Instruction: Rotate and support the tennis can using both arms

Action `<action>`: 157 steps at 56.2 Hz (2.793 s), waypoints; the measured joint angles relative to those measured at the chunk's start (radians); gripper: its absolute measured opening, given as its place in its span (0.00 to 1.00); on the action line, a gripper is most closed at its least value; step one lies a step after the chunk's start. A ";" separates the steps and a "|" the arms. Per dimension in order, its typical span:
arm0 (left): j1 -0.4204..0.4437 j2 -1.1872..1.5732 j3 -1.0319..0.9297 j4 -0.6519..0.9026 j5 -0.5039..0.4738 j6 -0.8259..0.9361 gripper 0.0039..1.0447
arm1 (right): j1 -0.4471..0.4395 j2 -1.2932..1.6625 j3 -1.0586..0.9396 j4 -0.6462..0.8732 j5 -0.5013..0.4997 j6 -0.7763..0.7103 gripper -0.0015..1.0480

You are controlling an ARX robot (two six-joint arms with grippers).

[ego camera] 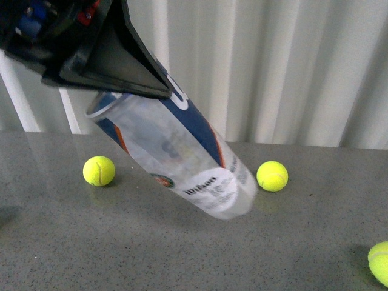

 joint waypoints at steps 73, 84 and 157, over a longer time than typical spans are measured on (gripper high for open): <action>-0.254 0.451 0.370 -0.387 -0.454 0.724 0.03 | 0.000 0.000 0.000 0.000 0.000 0.000 0.93; -0.264 0.470 0.385 -0.363 -0.468 0.697 0.08 | 0.000 0.000 0.000 0.000 0.000 0.000 0.93; 0.291 -0.514 -0.549 0.610 -0.446 0.090 0.79 | 0.000 0.000 0.000 0.000 0.000 0.000 0.93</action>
